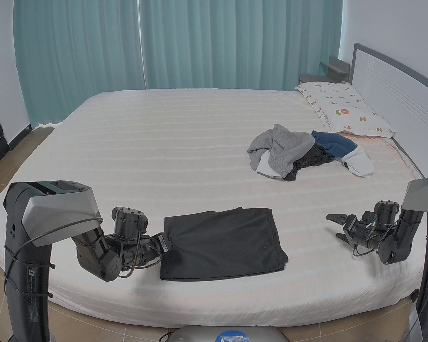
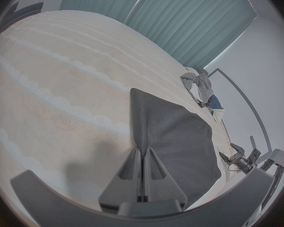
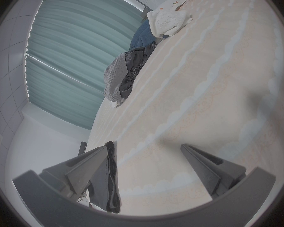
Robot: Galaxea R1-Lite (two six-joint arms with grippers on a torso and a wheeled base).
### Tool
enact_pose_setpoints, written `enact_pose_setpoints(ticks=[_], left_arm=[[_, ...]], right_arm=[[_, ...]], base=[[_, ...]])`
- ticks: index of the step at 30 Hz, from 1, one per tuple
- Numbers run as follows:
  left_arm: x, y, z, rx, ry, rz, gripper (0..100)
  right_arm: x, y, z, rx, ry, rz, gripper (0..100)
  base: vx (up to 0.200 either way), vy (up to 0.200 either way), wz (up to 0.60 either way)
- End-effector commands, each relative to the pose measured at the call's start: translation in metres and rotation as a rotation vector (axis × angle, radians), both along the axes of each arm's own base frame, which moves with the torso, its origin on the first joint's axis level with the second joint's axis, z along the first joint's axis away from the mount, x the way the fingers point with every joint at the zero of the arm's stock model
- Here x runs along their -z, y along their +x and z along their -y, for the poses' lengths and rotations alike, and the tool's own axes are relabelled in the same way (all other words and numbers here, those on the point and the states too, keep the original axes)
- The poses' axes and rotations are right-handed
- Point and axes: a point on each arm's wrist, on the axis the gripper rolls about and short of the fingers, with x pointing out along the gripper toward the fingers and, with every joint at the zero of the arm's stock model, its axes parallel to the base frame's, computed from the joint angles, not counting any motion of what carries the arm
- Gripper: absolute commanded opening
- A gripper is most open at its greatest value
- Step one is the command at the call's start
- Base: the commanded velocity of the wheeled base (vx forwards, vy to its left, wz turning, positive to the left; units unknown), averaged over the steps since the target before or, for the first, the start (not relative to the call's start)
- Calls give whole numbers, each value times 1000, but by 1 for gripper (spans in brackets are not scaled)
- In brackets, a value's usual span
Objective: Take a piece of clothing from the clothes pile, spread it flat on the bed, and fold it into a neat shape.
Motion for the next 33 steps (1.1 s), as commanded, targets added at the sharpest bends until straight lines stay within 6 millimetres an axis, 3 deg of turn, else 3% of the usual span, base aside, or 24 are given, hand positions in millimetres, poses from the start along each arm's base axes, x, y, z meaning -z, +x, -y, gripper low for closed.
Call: enact_pose_setpoints(ticks=[1, 13, 24, 33], left_arm=[[0, -1, 0, 1, 0, -1, 0], [-2, 0, 0, -13, -17, -6, 0], [-2, 0, 0, -13, -17, -6, 0], [-1, 0, 0, -14, -17, -5, 0]], right_arm=[[0, 0, 0, -1, 0, 1, 100], [-2, 0, -2, -7, 5, -4, 100], [-4, -1, -24, -42, 1, -6, 100], [-19, -6, -61, -66, 33, -10, 100]], base=[[0, 200, 0], [0, 200, 0], [0, 200, 0], [0, 200, 0]])
